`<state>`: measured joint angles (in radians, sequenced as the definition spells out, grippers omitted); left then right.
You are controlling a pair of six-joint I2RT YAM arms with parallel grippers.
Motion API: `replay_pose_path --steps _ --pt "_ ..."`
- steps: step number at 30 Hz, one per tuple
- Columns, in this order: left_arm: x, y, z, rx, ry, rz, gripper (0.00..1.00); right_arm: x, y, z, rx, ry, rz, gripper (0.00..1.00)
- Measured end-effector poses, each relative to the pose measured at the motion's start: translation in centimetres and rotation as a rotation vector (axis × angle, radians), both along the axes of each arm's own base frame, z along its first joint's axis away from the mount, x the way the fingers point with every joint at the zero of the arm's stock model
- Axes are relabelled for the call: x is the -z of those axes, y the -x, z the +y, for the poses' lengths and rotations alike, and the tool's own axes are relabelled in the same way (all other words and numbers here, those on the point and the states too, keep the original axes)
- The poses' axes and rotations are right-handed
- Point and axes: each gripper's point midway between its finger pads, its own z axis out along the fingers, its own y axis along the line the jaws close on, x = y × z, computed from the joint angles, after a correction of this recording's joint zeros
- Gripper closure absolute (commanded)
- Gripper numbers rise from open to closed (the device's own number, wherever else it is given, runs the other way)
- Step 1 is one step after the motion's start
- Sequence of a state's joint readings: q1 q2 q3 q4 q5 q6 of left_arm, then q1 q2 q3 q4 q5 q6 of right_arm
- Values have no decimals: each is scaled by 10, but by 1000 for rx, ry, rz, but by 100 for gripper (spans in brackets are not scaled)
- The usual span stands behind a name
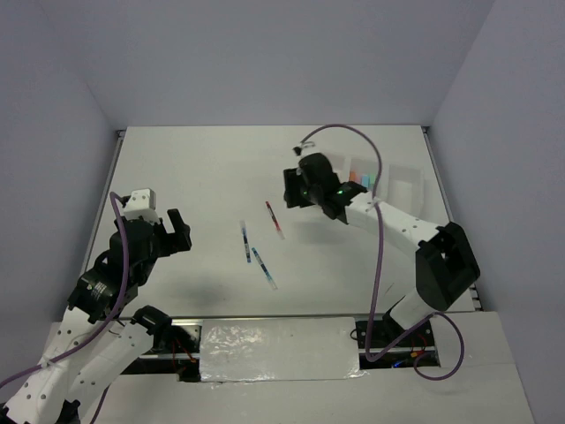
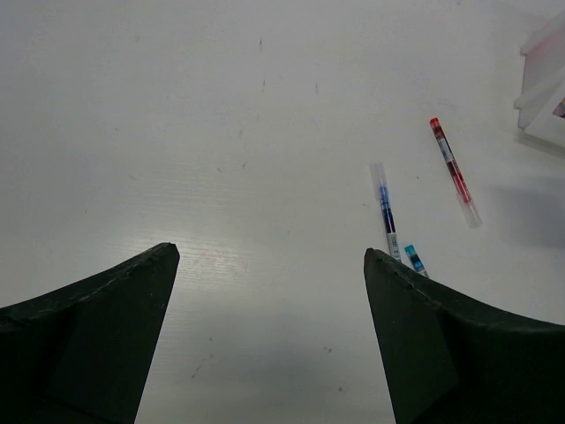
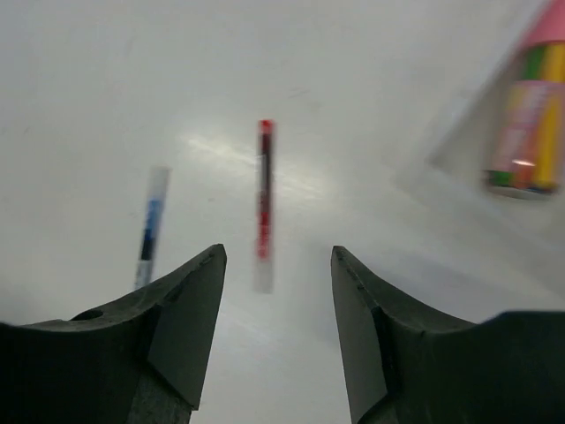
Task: Sort the stationery into containers
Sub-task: Pick up the pen from the center of the board.
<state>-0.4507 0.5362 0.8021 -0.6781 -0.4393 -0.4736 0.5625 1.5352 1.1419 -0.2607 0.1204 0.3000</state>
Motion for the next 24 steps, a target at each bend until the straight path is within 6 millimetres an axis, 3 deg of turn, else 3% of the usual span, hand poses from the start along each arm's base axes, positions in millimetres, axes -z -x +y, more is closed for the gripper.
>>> replay_pose_path --steps 3,6,9,12,18,21,24 --pt "1 -1 0 0 -2 3 1 18 22 57 -141 19 21 44" --pt "2 -1 0 -1 -4 8 1 55 17 75 -165 74 86 44" --pt "2 -1 0 0 -4 7 1 89 11 81 -164 132 147 45" --pt "2 -1 -1 0 -3 7 1 110 5 88 -168 185 184 45" --pt "1 -1 -1 1 -3 7 1 125 -3 104 -174 245 197 59" --pt "1 -1 -2 6 0 6 1 135 2 99 -157 280 218 62" --pt "0 0 -2 10 5 -1 1 135 2 96 -140 299 218 72"
